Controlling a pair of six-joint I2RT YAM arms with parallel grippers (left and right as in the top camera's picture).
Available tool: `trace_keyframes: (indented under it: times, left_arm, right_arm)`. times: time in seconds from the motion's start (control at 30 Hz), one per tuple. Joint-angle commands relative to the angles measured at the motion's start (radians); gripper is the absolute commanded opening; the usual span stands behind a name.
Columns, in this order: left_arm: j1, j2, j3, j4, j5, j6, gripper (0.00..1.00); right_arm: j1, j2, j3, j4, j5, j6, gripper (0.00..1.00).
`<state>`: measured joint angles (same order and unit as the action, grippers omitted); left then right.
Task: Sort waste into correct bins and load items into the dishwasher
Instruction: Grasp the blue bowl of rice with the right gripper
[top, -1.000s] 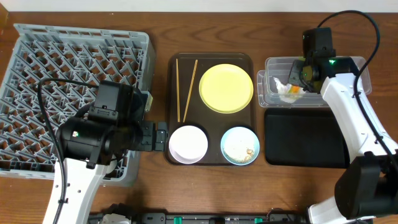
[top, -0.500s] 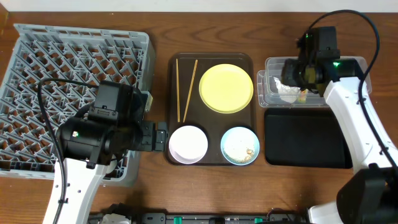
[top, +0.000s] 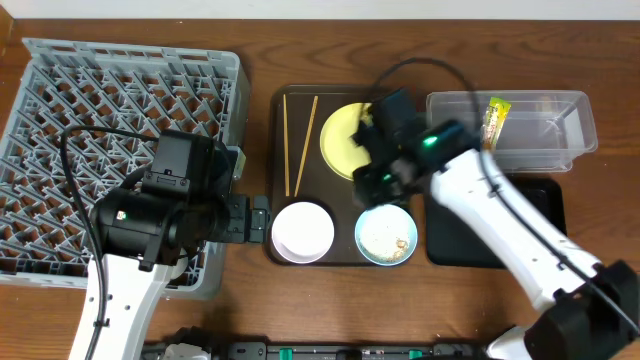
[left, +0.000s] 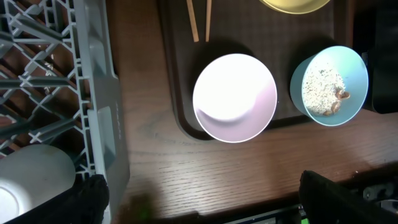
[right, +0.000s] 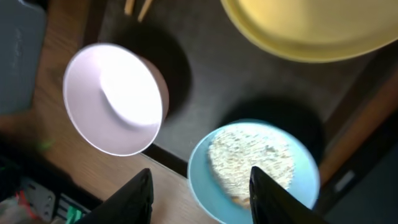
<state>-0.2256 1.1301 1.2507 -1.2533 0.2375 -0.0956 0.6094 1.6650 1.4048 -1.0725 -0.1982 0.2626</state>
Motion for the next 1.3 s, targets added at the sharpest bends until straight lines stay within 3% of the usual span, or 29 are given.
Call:
trace_keyframes:
  times: [0.0,0.17,0.5,0.7,0.9,1.0,1.1,1.27]
  left_arm:
    - [-0.003,-0.008,0.009,-0.002,-0.002,0.013,0.98]
    - [-0.003,-0.008,0.009,-0.002,-0.002,0.013,0.98]
    - [-0.003,-0.008,0.009,-0.002,-0.002,0.013,0.98]
    - [-0.003,-0.008,0.009,-0.002,-0.002,0.013,0.98]
    - [-0.003,-0.008,0.009,-0.002,-0.002,0.013,0.98]
    - [-0.003,-0.008,0.009,-0.002,-0.002,0.013,0.98]
    - [-0.003,-0.008,0.009,-0.002,-0.002,0.013,0.98]
    - [-0.003,-0.008,0.009,-0.002,-0.002,0.013,0.98]
  right_arm:
    - [0.086,0.067,-0.011,-0.001,0.170,0.168,0.49]
    - [0.145,0.190,-0.011,-0.002,0.188,0.246,0.45]
    - [0.159,0.329,-0.011,-0.012,0.104,0.276,0.23]
    - [0.150,0.331,-0.020,-0.027,0.102,0.333,0.26]
    - [0.143,0.331,-0.034,-0.012,0.122,0.336,0.01]
    - [0.133,0.331,-0.034,-0.011,0.123,0.334,0.01]
    - [0.111,0.323,-0.033,-0.018,0.107,0.296,0.01]
    - [0.025,0.230,-0.033,-0.013,-0.039,0.111,0.01]
